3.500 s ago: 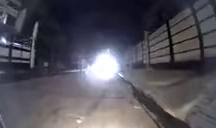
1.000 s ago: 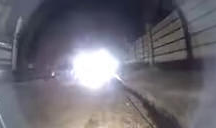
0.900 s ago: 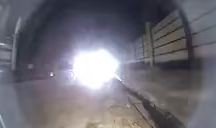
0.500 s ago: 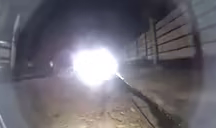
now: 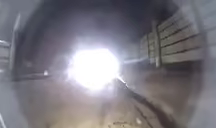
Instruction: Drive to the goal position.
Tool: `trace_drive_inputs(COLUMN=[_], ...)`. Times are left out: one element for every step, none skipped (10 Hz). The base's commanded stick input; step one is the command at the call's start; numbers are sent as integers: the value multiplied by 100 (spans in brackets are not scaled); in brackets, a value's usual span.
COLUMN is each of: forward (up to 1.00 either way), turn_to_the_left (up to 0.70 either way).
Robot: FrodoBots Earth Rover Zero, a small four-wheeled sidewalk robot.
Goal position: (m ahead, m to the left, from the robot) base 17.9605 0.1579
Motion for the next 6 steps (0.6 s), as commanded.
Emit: trace_drive_inputs(forward=[0, 0, 0, 0, 0, 0], turn_to_the_left=[0, 0, 0, 0, 0, 0])
